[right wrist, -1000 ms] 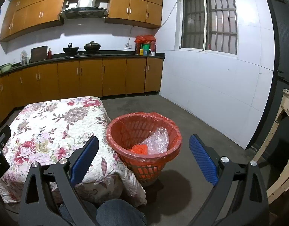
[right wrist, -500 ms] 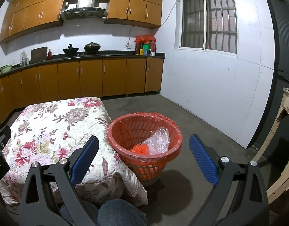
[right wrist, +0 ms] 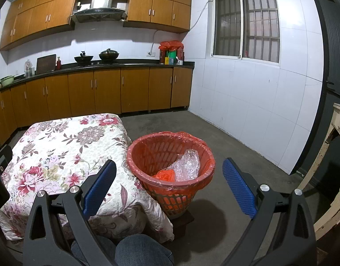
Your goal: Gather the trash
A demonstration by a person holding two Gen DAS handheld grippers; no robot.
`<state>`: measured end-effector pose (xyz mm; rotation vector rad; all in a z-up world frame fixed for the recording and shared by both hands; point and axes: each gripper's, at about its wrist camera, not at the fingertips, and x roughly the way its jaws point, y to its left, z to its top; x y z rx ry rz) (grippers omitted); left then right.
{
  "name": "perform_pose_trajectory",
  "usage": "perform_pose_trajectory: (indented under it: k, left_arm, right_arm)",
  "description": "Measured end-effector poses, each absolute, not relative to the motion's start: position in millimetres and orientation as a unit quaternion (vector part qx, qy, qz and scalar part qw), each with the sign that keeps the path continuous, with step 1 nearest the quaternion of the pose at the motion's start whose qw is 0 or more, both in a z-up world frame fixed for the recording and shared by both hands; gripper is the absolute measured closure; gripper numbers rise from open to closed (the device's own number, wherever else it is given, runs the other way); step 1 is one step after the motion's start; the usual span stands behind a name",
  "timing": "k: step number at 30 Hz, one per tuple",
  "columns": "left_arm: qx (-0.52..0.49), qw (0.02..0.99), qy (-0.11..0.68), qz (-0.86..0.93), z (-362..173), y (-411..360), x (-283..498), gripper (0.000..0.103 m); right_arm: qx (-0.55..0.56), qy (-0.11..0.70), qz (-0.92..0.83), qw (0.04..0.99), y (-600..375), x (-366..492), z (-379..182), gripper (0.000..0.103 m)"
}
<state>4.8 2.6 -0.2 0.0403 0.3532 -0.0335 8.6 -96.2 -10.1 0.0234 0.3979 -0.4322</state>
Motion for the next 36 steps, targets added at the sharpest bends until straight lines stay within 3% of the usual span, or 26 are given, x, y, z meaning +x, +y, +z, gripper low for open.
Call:
perform_pose_trajectory:
  k: [36]
  left_arm:
    - [0.020, 0.983, 0.179, -0.018, -0.3, 1.7, 5.5, 0.004]
  right_arm:
    - [0.013, 0.199, -0.213, 0.956, -96.3, 8.8, -10.9, 0.007]
